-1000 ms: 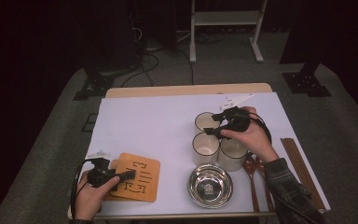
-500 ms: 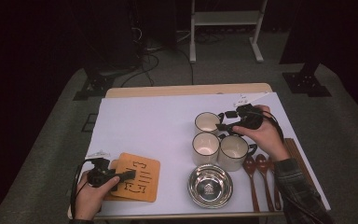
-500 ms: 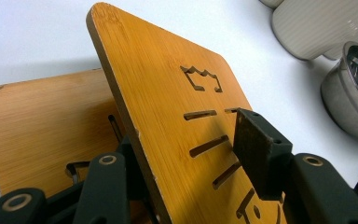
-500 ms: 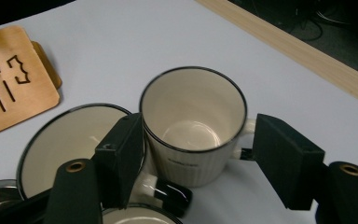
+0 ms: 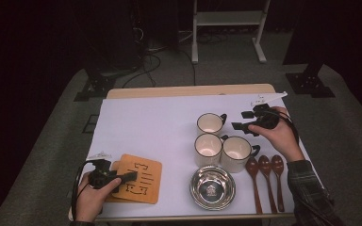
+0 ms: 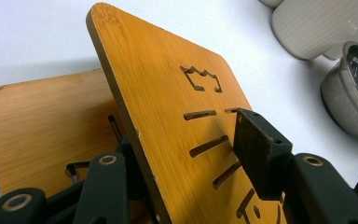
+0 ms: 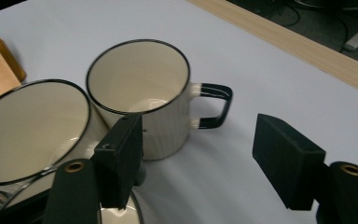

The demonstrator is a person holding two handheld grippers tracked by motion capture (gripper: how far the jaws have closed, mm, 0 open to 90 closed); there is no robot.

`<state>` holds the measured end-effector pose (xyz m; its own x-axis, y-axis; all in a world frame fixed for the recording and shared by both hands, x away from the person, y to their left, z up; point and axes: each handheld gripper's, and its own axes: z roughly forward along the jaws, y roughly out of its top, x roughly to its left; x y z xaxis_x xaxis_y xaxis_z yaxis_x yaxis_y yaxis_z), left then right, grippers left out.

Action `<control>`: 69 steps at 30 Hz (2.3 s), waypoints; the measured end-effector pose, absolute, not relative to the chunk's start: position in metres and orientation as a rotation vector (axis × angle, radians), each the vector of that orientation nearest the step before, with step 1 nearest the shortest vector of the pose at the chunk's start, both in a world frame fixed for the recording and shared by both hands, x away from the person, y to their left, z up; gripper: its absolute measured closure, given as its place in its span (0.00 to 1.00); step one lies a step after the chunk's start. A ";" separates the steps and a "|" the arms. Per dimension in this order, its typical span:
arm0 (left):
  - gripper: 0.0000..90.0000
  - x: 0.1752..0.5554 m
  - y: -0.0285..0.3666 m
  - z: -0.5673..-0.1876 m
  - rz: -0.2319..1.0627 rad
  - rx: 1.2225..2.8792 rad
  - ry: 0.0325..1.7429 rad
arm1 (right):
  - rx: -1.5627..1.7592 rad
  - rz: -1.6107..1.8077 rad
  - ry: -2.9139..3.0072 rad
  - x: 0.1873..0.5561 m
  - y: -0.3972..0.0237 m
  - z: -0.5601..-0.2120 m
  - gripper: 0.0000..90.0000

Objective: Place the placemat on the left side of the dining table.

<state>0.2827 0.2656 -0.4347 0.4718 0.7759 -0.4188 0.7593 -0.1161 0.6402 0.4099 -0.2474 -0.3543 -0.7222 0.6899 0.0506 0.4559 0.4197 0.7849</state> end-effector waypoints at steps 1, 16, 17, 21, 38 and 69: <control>0.55 0.283 0.266 -0.435 0.026 1.871 1.286 | 1.001 1.195 2.394 0.411 -0.249 -0.355 0.36; 0.55 0.283 0.265 -0.435 0.024 1.870 1.286 | 1.100 1.160 2.351 0.426 -0.280 -0.378 0.34; 0.55 0.283 0.265 -0.435 0.024 1.870 1.286 | 1.106 1.164 2.346 0.427 -0.282 -0.379 0.34; 0.55 0.283 0.265 -0.435 0.024 1.869 1.286 | 1.130 1.150 2.345 0.431 -0.286 -0.388 0.34; 0.55 0.283 0.265 -0.435 0.023 1.869 1.287 | 1.179 1.067 2.334 0.446 -0.297 -0.428 0.33; 0.63 0.282 0.267 -0.430 -0.005 1.840 1.288 | 1.171 1.021 2.291 0.450 -0.301 -0.463 0.28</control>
